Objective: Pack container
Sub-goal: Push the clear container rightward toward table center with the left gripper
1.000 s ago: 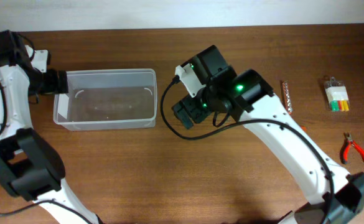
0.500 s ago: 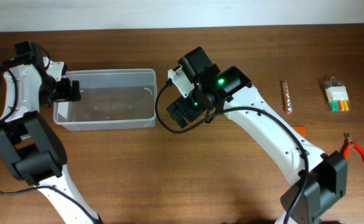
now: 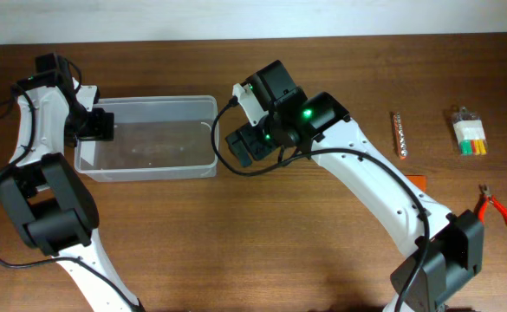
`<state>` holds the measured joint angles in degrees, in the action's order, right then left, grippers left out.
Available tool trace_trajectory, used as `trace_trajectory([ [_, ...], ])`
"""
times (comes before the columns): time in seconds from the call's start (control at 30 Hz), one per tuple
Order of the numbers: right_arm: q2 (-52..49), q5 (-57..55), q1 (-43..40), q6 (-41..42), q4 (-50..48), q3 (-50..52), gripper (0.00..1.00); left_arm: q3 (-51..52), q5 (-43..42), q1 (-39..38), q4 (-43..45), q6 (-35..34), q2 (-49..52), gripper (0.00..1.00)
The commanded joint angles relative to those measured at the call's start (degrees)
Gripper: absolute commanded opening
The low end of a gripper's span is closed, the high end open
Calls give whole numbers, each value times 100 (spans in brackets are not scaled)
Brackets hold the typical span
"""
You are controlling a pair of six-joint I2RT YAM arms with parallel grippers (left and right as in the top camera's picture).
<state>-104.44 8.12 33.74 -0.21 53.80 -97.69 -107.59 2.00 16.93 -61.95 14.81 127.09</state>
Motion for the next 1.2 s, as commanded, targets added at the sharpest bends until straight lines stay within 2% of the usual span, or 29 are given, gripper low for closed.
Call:
trace_trajectory([
  [0.0, -46, 74, -2, 116, 15, -57, 99, -101, 52, -4, -42, -20, 52, 64],
  [0.07, -46, 72, -2, 114, -2, -57, 99, -101, 52, -7, -57, -20, 52, 57],
  [0.23, -46, 72, -2, 116, -46, -57, 99, -101, 37, -7, -70, -63, 52, 48],
  [0.27, -46, 76, -2, 118, -52, -59, 100, -101, 37, -7, -70, -109, 52, 44],
  [0.3, -39, 129, -2, 118, -72, -83, 95, -101, 35, -7, -70, -151, 52, 38],
  [0.37, -39, 269, -2, 118, -96, -170, 92, -103, 37, -7, -70, -155, 52, 28],
  [0.47, -39, 313, -2, 118, -173, -254, 94, -103, 37, -7, -70, -170, 50, 25],
  [0.5, -39, 313, -2, 118, -181, -260, 96, -103, 35, -7, -70, -173, 52, 20],
  [0.67, -39, 310, -7, 116, -177, -262, 100, -103, 20, -7, -85, -280, 50, 13],
  [0.9, -39, 308, -7, 116, -177, -262, 99, -205, -444, -7, -201, -278, 50, 7],
  [1.17, -39, 273, -9, 116, -179, -262, 99, -262, -483, -28, -485, -275, 50, 2],
])
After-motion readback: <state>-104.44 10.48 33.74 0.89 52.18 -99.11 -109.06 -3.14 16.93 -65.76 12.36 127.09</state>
